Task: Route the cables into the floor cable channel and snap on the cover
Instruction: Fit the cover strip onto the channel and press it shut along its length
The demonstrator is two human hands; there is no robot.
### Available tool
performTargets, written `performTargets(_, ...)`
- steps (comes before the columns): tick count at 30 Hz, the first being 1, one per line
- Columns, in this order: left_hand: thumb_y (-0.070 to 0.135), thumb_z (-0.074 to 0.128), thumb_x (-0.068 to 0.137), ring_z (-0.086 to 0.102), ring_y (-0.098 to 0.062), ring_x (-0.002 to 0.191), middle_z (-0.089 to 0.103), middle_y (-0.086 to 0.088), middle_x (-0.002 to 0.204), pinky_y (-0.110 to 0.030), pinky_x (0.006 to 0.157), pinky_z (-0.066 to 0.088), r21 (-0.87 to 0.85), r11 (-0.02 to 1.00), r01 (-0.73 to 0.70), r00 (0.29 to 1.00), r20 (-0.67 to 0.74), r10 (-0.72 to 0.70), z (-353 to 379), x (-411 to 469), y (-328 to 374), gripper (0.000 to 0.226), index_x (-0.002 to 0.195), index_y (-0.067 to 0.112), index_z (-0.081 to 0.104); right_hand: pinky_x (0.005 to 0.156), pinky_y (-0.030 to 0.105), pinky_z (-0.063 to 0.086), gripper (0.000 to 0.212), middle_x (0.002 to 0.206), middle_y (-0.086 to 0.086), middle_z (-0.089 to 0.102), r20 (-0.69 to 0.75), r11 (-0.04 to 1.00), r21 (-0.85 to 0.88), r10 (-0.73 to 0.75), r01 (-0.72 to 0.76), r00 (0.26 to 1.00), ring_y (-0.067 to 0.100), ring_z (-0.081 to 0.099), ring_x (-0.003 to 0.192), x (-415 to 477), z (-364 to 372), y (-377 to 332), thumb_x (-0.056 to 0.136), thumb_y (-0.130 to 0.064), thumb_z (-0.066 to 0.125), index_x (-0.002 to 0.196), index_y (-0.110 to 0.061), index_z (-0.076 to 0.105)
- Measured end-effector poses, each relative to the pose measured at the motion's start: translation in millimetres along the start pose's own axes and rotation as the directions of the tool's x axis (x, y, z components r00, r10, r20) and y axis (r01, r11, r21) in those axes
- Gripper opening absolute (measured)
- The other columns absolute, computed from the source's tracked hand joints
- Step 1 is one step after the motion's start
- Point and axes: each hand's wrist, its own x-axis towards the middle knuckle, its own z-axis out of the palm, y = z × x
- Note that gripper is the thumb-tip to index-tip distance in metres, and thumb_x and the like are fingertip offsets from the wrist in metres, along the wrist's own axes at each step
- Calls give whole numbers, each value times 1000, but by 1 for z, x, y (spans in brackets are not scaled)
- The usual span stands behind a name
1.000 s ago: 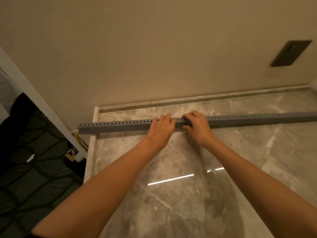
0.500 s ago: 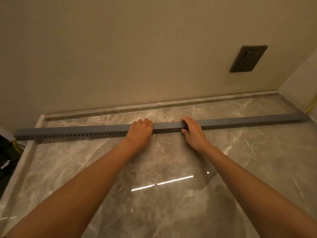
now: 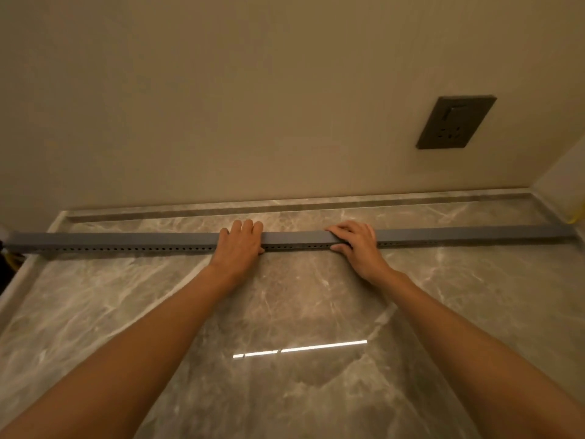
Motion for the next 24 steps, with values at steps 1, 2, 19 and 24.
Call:
performTargets(1,27,41,98,44,-28,115,47,-10,128,-40,100,38,0,1000,4,1000,2,-4,0,3,1,30,123,11,40,109,32,15,39,129,12,49,12,1000,-4,0,0,1000,27,37,124,5,-1,0,91,-18,53,130,-18,52)
performTargets(2,27,41,98,44,-28,114,47,-10,128,-41,99,39,-1,1000,12,1000,-1,-12,0,5,0,30,123,11,40,107,30,15,40,128,14,46,20,1000,-13,0,1,1000,28,36,123,10,-2,1,91,-19,53,131,-19,52)
performTargets(19,-5,84,55,62,-32,61,61,-17,66,-31,49,47,-56,995,-81,960,-273,63,13,59,-22,25,74,-2,67,87,29,31,23,101,9,44,-150,995,71,86,-76,985,17,31,95,73,2,5,80,-10,67,76,-11,45)
performTargets(24,-6,87,44,61,-29,54,63,-12,62,-27,47,48,27,994,-106,953,-284,109,17,63,-24,32,67,3,67,87,28,30,30,103,11,45,-157,990,3,140,-141,978,28,38,102,74,-1,3,78,-18,69,74,-12,41)
